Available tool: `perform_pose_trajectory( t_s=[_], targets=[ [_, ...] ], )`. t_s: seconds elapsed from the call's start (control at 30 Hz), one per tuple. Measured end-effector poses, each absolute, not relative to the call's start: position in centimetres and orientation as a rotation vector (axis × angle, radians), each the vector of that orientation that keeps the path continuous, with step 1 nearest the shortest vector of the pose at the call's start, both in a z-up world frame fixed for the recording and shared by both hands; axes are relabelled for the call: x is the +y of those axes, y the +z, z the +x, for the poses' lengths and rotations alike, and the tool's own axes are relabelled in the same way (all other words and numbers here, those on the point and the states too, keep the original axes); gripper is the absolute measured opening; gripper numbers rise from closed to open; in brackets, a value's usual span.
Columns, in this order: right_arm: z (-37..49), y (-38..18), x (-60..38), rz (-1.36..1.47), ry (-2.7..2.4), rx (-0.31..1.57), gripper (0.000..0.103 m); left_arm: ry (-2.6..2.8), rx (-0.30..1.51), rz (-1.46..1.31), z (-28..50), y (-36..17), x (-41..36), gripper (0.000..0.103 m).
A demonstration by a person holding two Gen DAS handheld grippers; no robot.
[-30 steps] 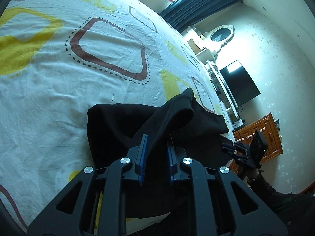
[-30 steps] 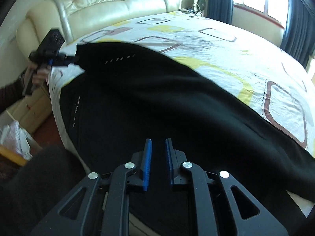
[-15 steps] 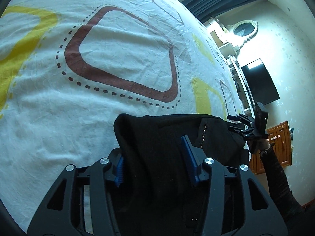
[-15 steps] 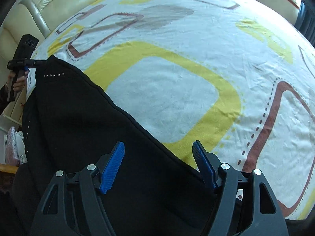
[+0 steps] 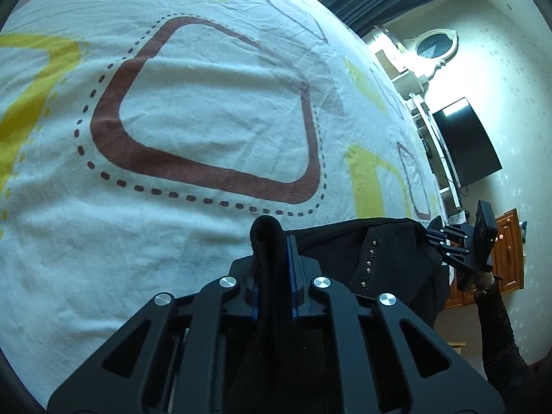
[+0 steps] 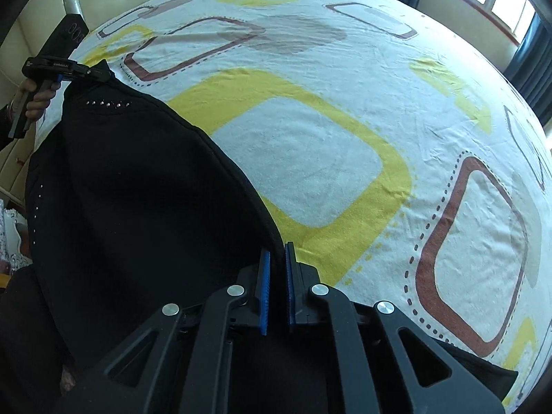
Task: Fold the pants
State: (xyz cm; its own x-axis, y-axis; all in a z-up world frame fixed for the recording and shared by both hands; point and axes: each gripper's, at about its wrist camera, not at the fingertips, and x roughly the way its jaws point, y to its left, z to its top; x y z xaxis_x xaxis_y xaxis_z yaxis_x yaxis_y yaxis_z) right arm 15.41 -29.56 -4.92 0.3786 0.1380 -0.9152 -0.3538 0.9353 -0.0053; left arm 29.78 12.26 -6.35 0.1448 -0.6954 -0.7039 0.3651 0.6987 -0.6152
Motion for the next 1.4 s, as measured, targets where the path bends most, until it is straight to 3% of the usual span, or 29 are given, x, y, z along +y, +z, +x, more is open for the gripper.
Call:
perform_pose_trajectory(
  t_s=[0.33, 0.57, 0.7, 0.8, 0.83, 0.9, 0.93, 1.2, 1.4],
  targets=[
    [6.9, 0.5, -28.0, -0.285, 0.2, 0.903, 0.007, -0.982, 1.003, -0.483, 24.1, -0.6, 15.6, 0.009],
    [-2.4, -2.3, -23.4, -0.437, 0.182, 0.87, 0.008, -0.964, 1.061, -0.503, 18.0, -3.6, 18.9, 0.014],
    [-4.8, -5.8, -22.0, -0.441, 0.208, 0.968, 0.016, -0.889, 1.178, -0.446, 14.9, -7.1, 19.4, 0.028],
    [-6.1, -6.1, -21.9, -0.387, 0.214, 0.985, 0.03, -0.851, 1.174, -0.484, 13.2, -8.2, 20.8, 0.029],
    [-6.3, -5.8, -22.1, -0.34, 0.214, 0.988, 0.04, -0.829, 1.165, -0.523, 12.8, -8.2, 21.7, 0.03],
    [-6.5, -5.1, -23.3, -0.192, 0.238, 1.003, 0.05, -0.775, 1.161, -0.595, 12.1, -8.3, 23.5, 0.049],
    [-6.6, -4.8, -24.2, -0.093, 0.252, 1.01, 0.052, -0.741, 1.163, -0.622, 11.7, -8.4, 24.3, 0.052],
    [-5.9, -6.3, -33.1, 0.773, 0.228, 0.972, 0.053, -0.719, 1.095, -0.743, 7.6, -6.3, 24.1, 0.052],
    [-6.4, -7.6, -36.9, 1.049, 0.091, 0.861, 0.053, -0.769, 1.137, -0.701, 6.2, -5.9, 17.5, 0.052]
  ],
)
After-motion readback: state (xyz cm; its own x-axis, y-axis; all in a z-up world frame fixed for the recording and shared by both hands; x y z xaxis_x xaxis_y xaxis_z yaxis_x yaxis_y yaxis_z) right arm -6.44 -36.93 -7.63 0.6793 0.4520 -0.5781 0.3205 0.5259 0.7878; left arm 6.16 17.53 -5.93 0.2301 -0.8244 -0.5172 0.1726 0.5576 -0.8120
